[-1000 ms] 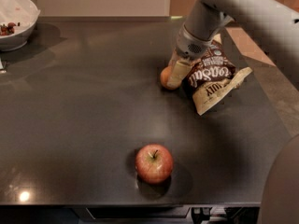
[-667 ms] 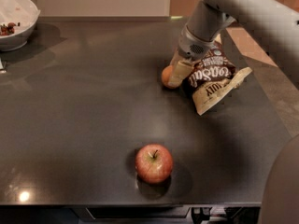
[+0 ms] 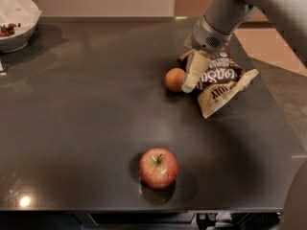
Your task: Move orange near brown chip bag
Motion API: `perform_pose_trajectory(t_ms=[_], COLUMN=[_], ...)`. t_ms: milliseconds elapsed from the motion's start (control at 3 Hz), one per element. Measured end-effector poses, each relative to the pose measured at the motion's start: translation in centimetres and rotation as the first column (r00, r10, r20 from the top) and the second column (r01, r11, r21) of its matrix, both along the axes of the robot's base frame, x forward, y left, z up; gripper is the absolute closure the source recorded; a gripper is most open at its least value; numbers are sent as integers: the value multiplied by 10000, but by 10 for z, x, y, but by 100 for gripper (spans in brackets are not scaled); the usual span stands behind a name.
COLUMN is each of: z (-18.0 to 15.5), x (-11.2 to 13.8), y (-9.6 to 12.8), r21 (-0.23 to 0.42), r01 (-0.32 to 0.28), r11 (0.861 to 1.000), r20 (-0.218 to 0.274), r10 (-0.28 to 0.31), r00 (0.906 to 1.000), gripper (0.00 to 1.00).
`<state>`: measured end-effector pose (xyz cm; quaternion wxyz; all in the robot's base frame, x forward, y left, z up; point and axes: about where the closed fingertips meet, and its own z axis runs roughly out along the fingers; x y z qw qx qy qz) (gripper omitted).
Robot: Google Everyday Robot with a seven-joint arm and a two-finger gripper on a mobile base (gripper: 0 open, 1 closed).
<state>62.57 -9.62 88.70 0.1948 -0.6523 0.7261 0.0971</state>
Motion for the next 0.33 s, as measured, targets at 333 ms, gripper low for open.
perform_pose_trajectory(t_ms=[333], z=[1], x=[0], y=[0], r21=[16], r01=[1], r11=[10000], r20=[9], r10=[-1], r00=[10000], gripper=[0])
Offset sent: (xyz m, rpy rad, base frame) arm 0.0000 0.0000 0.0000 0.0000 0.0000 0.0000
